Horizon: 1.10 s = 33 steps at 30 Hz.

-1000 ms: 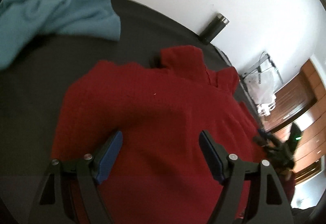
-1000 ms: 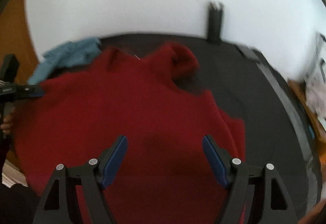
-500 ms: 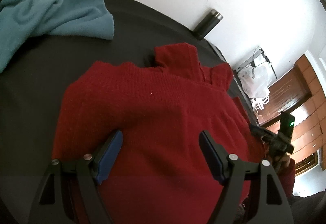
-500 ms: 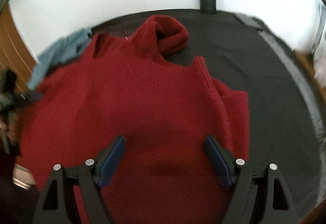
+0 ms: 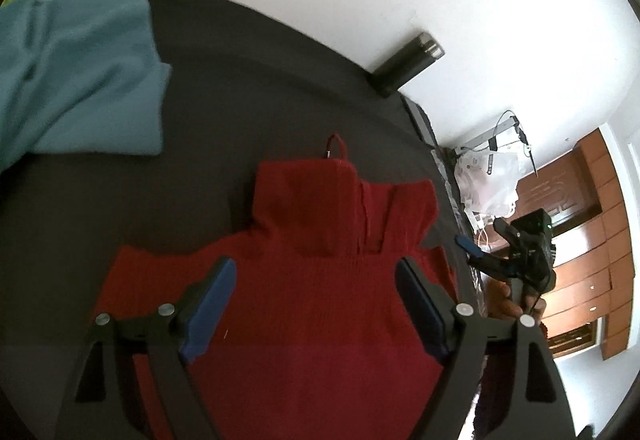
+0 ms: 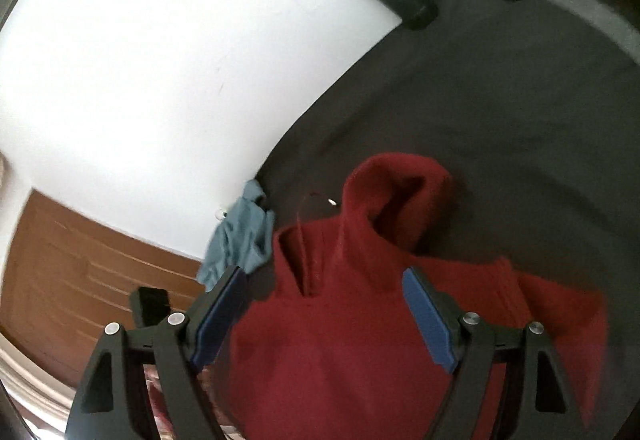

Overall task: Fold clothes
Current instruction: 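Grasp the cardigan's collar with both grippers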

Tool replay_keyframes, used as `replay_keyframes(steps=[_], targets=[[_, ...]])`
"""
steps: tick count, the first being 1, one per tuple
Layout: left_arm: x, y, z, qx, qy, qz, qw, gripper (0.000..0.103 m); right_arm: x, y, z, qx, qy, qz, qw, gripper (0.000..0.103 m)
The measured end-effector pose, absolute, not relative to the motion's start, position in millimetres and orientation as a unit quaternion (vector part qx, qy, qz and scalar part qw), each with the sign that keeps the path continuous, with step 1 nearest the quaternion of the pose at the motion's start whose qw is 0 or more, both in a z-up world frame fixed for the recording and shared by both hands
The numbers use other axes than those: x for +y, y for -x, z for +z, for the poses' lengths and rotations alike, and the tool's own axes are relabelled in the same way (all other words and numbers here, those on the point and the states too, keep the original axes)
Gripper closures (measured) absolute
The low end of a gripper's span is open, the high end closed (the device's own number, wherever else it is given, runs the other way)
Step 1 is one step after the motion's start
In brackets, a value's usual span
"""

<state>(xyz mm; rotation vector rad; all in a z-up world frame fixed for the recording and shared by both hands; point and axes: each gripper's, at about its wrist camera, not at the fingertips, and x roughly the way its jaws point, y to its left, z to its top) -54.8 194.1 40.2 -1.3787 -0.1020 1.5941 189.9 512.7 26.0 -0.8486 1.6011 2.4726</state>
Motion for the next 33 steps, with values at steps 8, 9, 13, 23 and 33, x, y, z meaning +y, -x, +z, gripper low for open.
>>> replay_keyframes(steps=[8, 9, 13, 23, 33], targets=[[252.5, 95.1, 10.8, -0.044, 0.617, 0.619, 0.483, 0.018, 547.8, -148.3, -5.3, 0.581, 0.296, 0.758, 0.029, 0.020], [257.2, 99.3, 5.3, -0.046, 0.625, 0.614, 0.481, 0.018, 551.0, -143.5, -10.5, 0.587, 0.302, 0.751, 0.029, 0.020], [272.3, 107.3, -15.1, -0.047, 0.652, 0.583, 0.482, 0.018, 558.2, -125.3, -27.6, 0.595, 0.328, 0.733, 0.022, 0.020], [304.7, 103.3, -30.8, -0.026, 0.669, 0.542, 0.508, 0.018, 565.0, -85.0, -32.0, 0.554, 0.365, 0.748, 0.028, 0.021], [297.8, 95.0, -15.7, -0.032, 0.627, 0.571, 0.529, 0.066, 559.9, -82.1, -3.5, 0.473, 0.320, 0.820, 0.034, 0.090]])
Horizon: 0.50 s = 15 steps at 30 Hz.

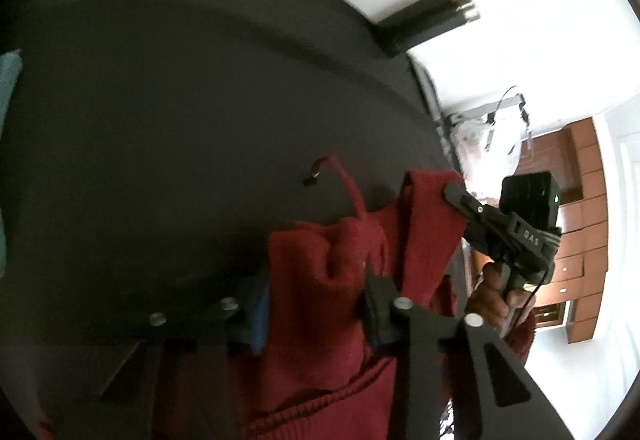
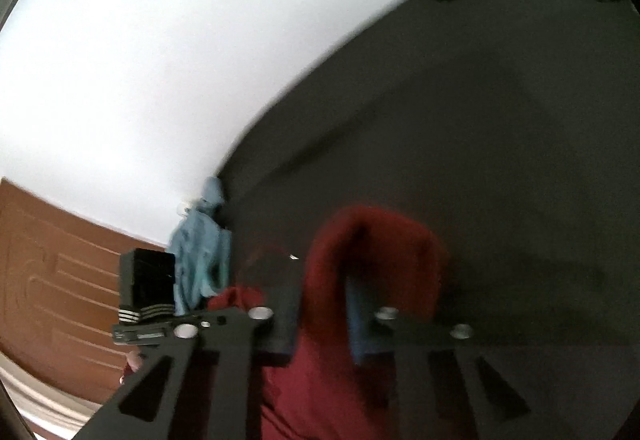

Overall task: Fold clothes
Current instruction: 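Grasp the cardigan's collar with both grippers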

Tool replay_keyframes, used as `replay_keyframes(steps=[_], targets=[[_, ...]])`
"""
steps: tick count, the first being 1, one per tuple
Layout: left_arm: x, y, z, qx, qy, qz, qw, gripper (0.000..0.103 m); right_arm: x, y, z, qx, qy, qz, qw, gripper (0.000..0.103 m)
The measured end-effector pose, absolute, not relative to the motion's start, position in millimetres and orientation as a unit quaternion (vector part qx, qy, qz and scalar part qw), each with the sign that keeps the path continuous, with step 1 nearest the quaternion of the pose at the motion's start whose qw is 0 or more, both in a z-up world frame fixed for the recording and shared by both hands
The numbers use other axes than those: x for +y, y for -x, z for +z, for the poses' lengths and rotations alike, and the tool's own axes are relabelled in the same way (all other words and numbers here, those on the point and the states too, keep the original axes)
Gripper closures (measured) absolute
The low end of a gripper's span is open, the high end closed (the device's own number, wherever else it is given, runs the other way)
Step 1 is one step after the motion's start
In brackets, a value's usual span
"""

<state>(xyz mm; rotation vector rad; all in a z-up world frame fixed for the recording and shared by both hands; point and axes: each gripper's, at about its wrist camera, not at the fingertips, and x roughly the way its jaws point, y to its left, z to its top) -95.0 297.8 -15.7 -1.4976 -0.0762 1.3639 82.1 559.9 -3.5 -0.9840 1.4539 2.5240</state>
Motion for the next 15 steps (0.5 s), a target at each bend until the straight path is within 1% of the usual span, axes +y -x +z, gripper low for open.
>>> replay_keyframes(steps=[1, 5, 8, 10, 12, 14, 15], targets=[[293.3, 94.6, -10.5, -0.039, 0.619, 0.573, 0.535, 0.068, 559.5, -85.8, 3.3, 0.469, 0.305, 0.828, 0.026, 0.092], [271.3, 78.0, 22.8, -0.056, 0.566, 0.581, 0.582, 0.068, 544.1, -101.5, 38.3, 0.441, 0.246, 0.863, -0.021, 0.092], [246.2, 49.4, 53.5, -0.031, 0.488, 0.593, 0.639, 0.068, 516.0, -125.9, 69.5, 0.386, 0.208, 0.894, -0.088, 0.092], [222.9, 25.0, 65.7, 0.007, 0.424, 0.596, 0.682, 0.068, 494.3, -147.1, 86.8, 0.334, 0.189, 0.914, -0.131, 0.092], [197.3, 0.2, 69.4, 0.056, 0.383, 0.592, 0.708, 0.066, 466.0, -174.4, 99.2, 0.265, 0.182, 0.929, -0.185, 0.092], [177.1, -18.9, 66.2, 0.098, 0.358, 0.587, 0.720, 0.062, 435.1, -202.0, 102.4, 0.194, 0.198, 0.935, -0.220, 0.092], [170.2, -25.9, 60.4, 0.117, 0.357, 0.585, 0.719, 0.058, 423.1, -212.2, 99.0, 0.170, 0.215, 0.936, -0.221, 0.091]])
